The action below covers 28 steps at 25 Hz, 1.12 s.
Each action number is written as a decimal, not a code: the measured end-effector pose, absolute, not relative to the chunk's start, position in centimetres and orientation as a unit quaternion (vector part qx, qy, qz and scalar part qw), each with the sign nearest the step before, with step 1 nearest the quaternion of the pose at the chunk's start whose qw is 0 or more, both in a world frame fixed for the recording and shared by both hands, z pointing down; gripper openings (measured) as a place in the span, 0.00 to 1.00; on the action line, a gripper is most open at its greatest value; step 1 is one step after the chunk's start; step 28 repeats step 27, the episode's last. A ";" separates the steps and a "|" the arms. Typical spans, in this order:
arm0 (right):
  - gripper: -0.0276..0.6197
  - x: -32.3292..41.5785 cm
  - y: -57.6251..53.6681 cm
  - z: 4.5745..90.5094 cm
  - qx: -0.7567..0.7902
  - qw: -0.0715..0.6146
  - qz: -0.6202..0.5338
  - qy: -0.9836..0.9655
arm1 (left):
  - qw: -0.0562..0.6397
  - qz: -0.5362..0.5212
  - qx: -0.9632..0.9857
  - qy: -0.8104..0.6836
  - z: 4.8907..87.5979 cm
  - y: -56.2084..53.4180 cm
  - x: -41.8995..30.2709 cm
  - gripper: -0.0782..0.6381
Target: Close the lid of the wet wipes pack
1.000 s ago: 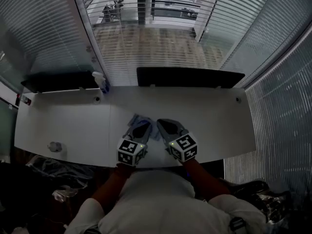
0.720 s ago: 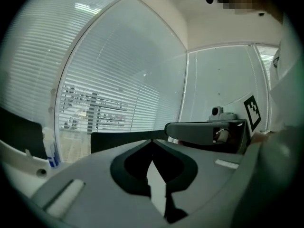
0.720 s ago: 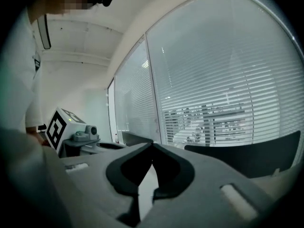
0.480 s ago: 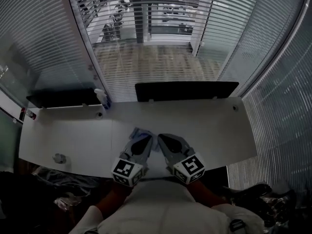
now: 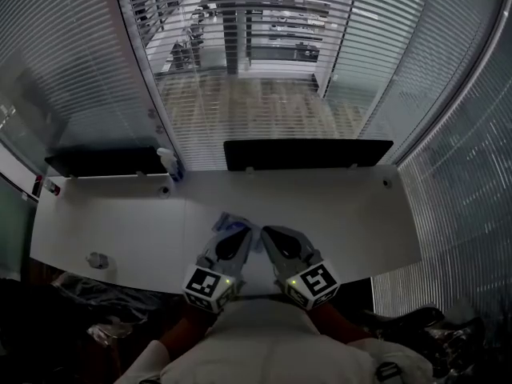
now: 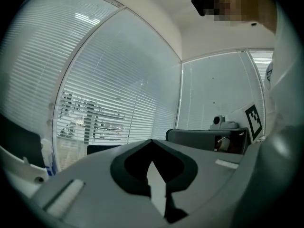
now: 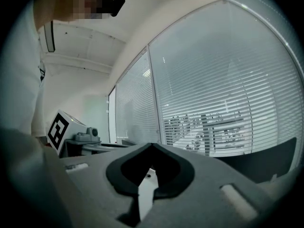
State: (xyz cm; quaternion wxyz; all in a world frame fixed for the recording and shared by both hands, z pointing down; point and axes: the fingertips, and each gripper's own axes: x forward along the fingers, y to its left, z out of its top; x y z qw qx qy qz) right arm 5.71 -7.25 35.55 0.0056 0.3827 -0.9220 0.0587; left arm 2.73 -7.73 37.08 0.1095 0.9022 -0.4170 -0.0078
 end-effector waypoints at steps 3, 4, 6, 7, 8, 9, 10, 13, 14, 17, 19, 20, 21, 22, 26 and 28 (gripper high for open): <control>0.04 5.8 -7.2 34.8 0.385 0.002 0.032 -0.922 | 0.111 -0.006 0.902 -0.418 37.1 -7.9 2.8 0.11; 0.04 5.9 -7.3 34.6 0.385 0.004 0.025 -0.922 | 0.111 -0.006 0.902 -0.417 37.1 -7.9 2.8 0.11; 0.04 5.9 -7.4 34.5 0.385 0.008 0.022 -0.922 | 0.111 -0.005 0.902 -0.417 37.1 -8.0 2.8 0.11; 0.04 5.9 -7.4 34.6 0.385 0.008 0.024 -0.923 | 0.111 -0.005 0.902 -0.417 37.1 -8.0 2.8 0.11; 0.04 5.9 -7.5 34.7 0.385 0.008 0.026 -0.923 | 0.111 -0.004 0.902 -0.417 37.2 -8.0 2.8 0.11; 0.04 5.9 -7.5 34.7 0.384 0.007 0.027 -0.923 | 0.111 -0.003 0.902 -0.417 37.2 -8.0 2.8 0.11; 0.04 5.8 -7.6 34.6 0.383 0.006 0.027 -0.923 | 0.111 -0.003 0.902 -0.417 37.2 -8.1 2.8 0.11; 0.04 5.6 -7.6 34.6 0.375 0.003 0.032 -0.926 | 0.115 -0.005 0.903 -0.415 37.0 -8.3 3.0 0.11; 0.04 5.5 -7.6 34.7 0.373 0.006 0.032 -0.927 | 0.117 -0.004 0.903 -0.413 37.1 -8.3 3.0 0.11; 0.04 5.5 -7.7 34.4 0.375 0.012 0.023 -0.927 | 0.119 -0.002 0.905 -0.409 37.3 -8.5 3.1 0.11; 0.04 5.5 -7.8 34.3 0.377 0.009 0.022 -0.926 | 0.117 0.000 0.905 -0.409 37.3 -8.5 3.1 0.11; 0.04 5.6 -7.8 34.4 0.378 0.009 0.021 -0.925 | 0.116 0.000 0.905 -0.409 37.4 -8.5 3.1 0.11; 0.04 5.7 -7.8 34.6 0.380 0.010 0.021 -0.925 | 0.115 0.000 0.905 -0.409 37.6 -8.5 3.2 0.11; 0.04 5.9 -7.7 34.9 0.381 0.011 0.020 -0.924 | 0.114 0.000 0.905 -0.409 37.8 -8.4 3.3 0.11; 0.04 6.2 -7.7 35.1 0.382 0.010 0.022 -0.924 | 0.112 0.001 0.908 -0.404 37.7 -8.5 3.8 0.11; 0.04 6.3 -7.8 35.0 0.381 0.010 0.023 -0.924 | 0.114 0.001 0.908 -0.403 37.5 -8.5 4.0 0.11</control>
